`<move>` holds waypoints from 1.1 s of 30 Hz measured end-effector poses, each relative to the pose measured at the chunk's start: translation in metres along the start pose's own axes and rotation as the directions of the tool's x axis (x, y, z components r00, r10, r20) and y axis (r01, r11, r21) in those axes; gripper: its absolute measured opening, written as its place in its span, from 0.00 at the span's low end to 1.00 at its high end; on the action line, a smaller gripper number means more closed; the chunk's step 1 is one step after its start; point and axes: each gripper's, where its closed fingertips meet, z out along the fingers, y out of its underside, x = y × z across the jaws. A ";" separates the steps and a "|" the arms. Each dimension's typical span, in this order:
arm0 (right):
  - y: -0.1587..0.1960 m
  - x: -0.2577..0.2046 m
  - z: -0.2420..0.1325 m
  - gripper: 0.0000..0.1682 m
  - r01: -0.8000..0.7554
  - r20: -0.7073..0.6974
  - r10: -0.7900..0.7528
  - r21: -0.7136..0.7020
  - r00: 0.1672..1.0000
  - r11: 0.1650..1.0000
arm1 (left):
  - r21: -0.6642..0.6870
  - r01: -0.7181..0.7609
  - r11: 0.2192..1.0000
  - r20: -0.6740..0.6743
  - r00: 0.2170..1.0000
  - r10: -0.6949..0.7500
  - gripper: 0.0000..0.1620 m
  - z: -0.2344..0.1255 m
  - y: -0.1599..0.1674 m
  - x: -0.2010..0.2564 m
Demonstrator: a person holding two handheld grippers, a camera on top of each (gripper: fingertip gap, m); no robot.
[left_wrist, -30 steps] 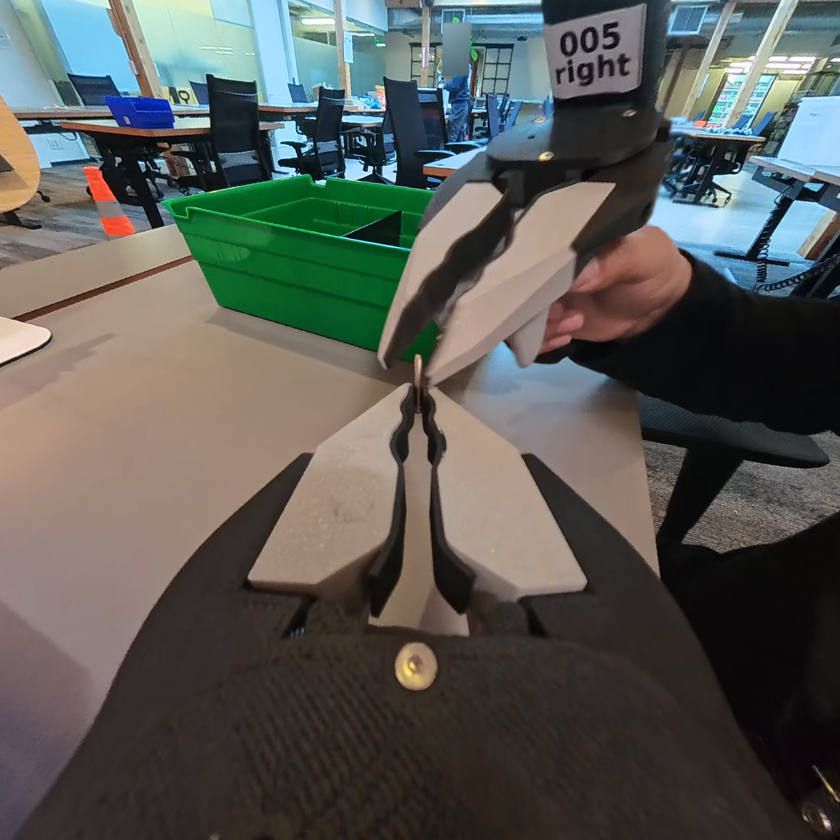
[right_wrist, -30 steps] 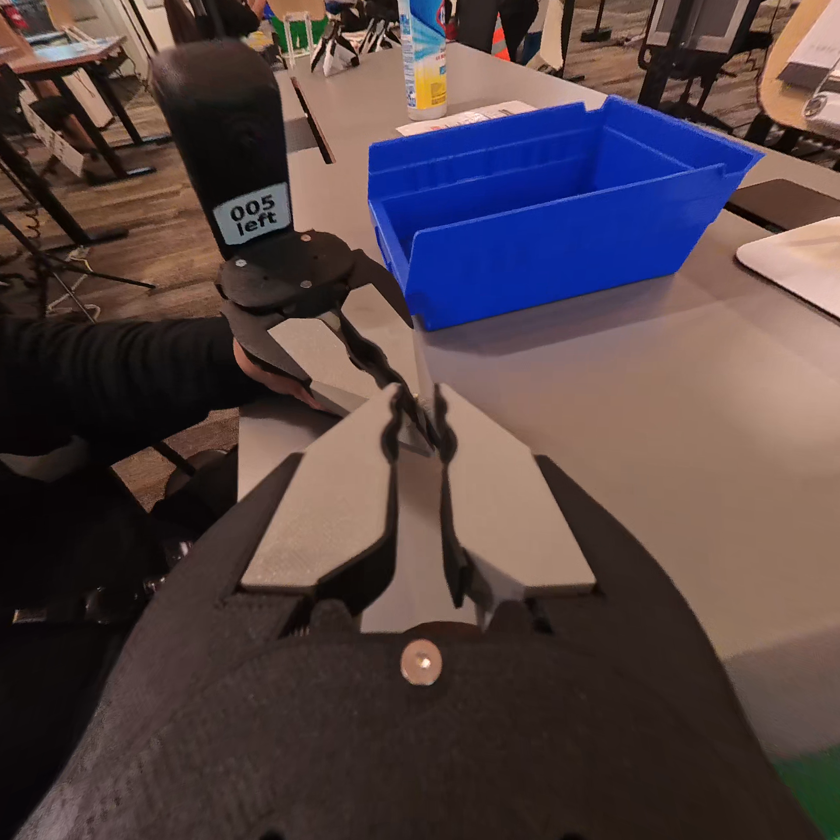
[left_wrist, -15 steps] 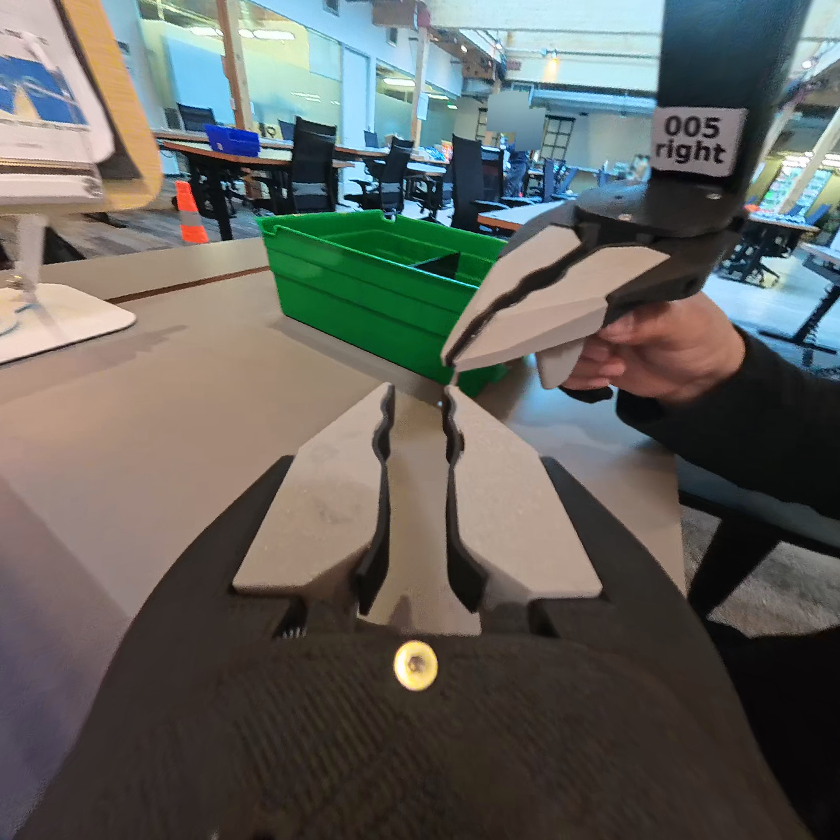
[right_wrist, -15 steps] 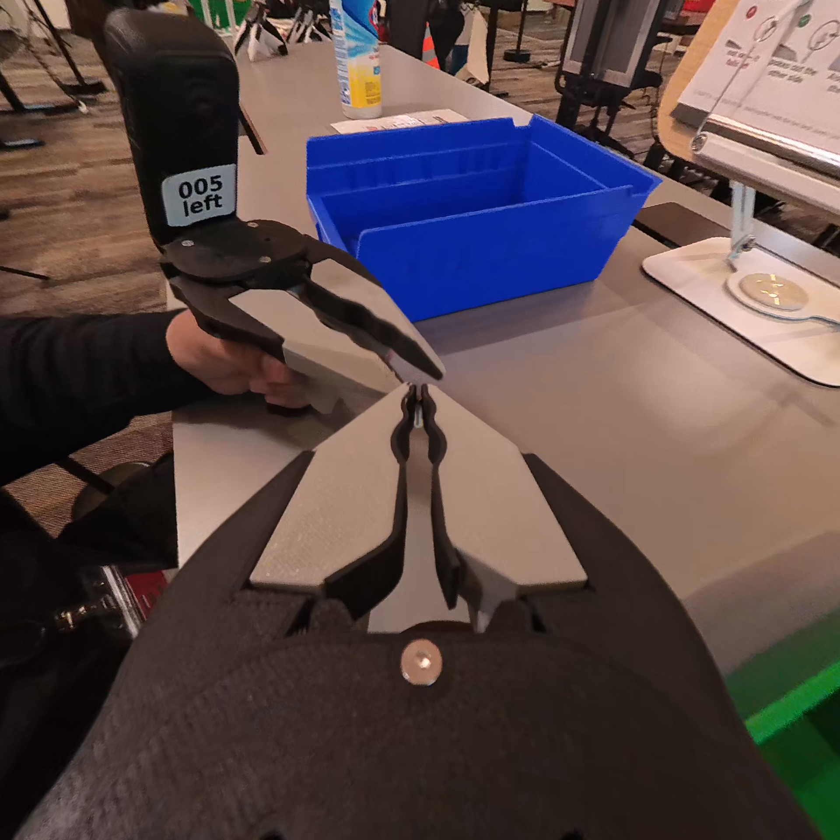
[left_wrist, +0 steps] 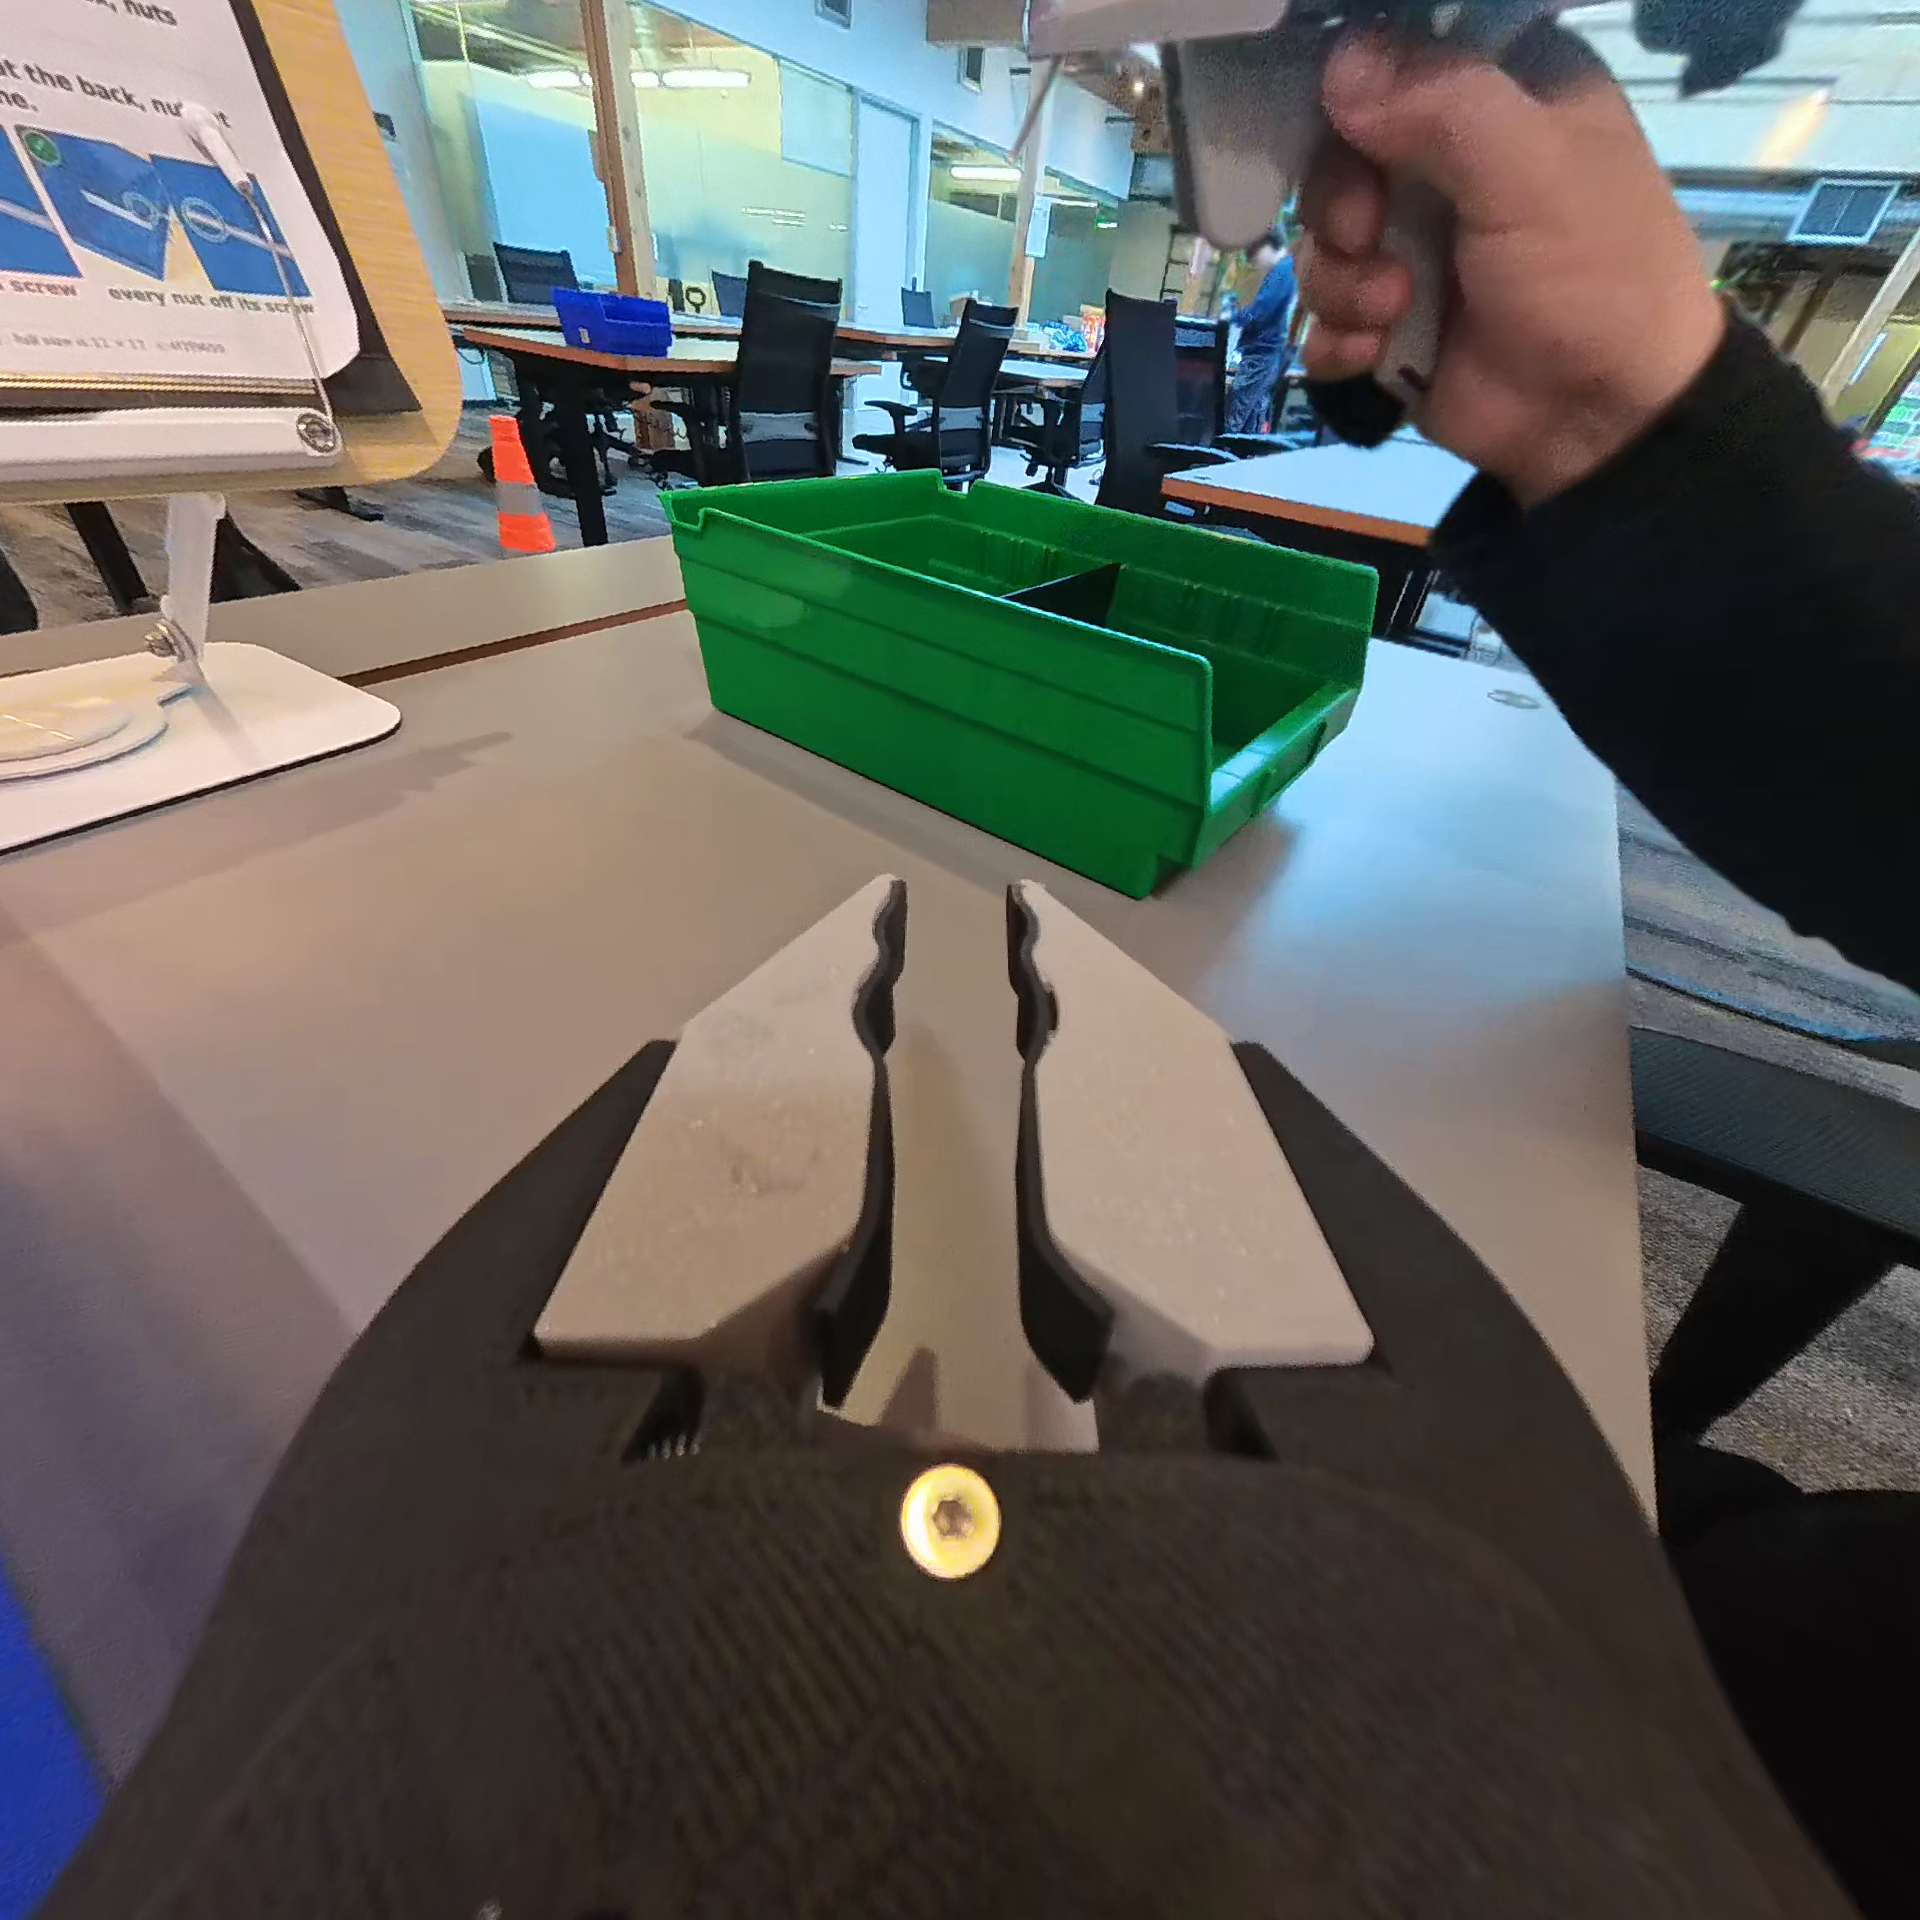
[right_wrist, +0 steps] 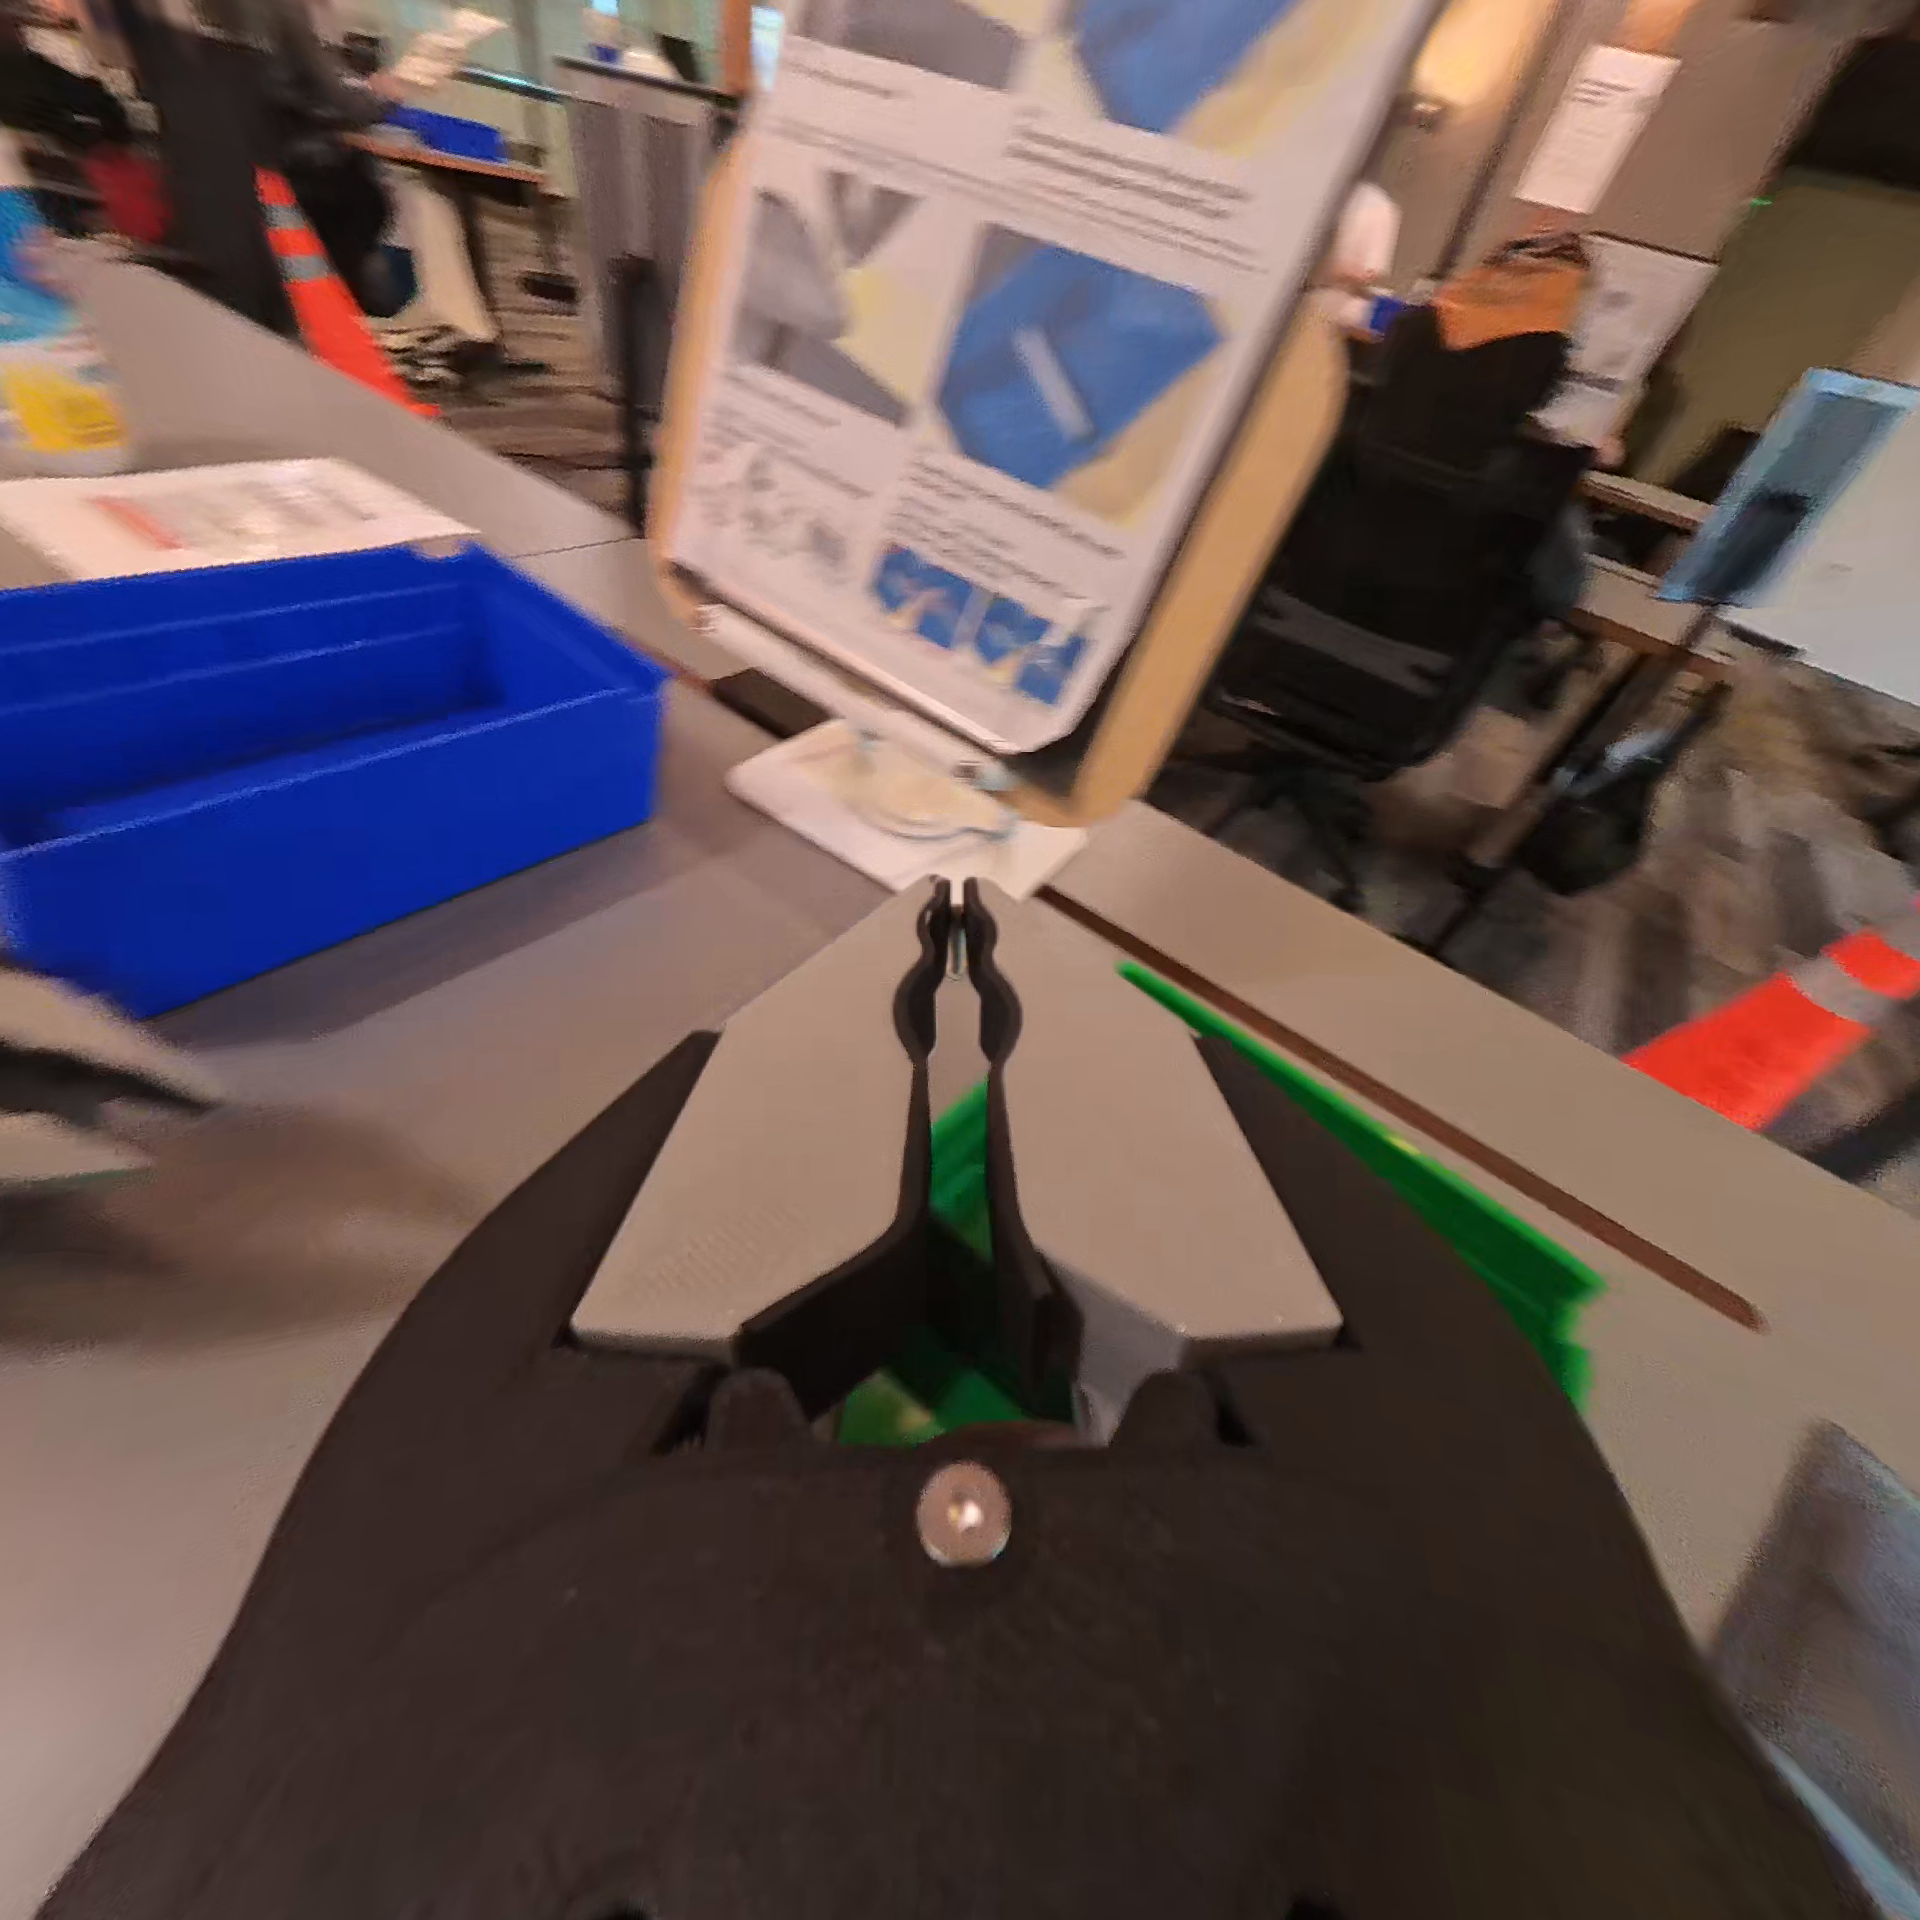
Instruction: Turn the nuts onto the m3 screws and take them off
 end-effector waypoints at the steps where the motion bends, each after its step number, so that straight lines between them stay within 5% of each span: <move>1: 0.003 0.023 0.002 0.00 -0.007 -0.046 0.006 -0.019 0.999 1.000 | 0.001 0.002 1.000 0.000 1.000 -0.002 0.10 0.000 0.000 0.000; 4: 0.040 0.081 0.018 0.00 -0.048 -0.141 0.024 -0.167 0.990 0.985 | -0.003 -0.002 1.000 -0.003 1.000 0.002 0.10 0.000 0.000 0.001; 7: 0.084 0.113 0.029 0.20 -0.170 -0.198 0.115 -0.287 0.973 0.943 | -0.005 -0.008 1.000 -0.002 1.000 0.008 0.10 0.001 0.001 0.001; 12: 0.052 0.103 0.015 0.17 -0.182 -0.158 0.162 -0.124 0.974 0.976 | -0.015 -0.006 1.000 -0.007 1.000 0.006 0.10 0.002 0.002 0.001; 19: 0.012 -0.020 0.013 0.19 -0.153 0.167 0.161 -0.061 0.973 0.986 | -0.033 -0.040 0.999 -0.013 0.999 0.040 0.10 0.004 0.004 0.006; 24: 0.032 -0.142 0.033 0.20 -0.117 0.404 0.143 -0.088 0.904 0.989 | -0.031 -0.034 0.999 -0.016 0.999 0.034 0.10 0.004 0.004 0.006; 31: 0.102 -0.203 0.090 0.21 -0.122 0.404 0.183 -0.172 0.896 0.978 | -0.017 -0.008 1.000 -0.023 1.000 0.007 0.11 0.001 0.002 0.005; 33: 0.107 -0.206 0.090 0.21 -0.008 0.379 0.064 -0.146 0.923 0.989 | -0.012 0.003 1.000 -0.023 1.000 -0.003 0.11 0.000 0.002 0.004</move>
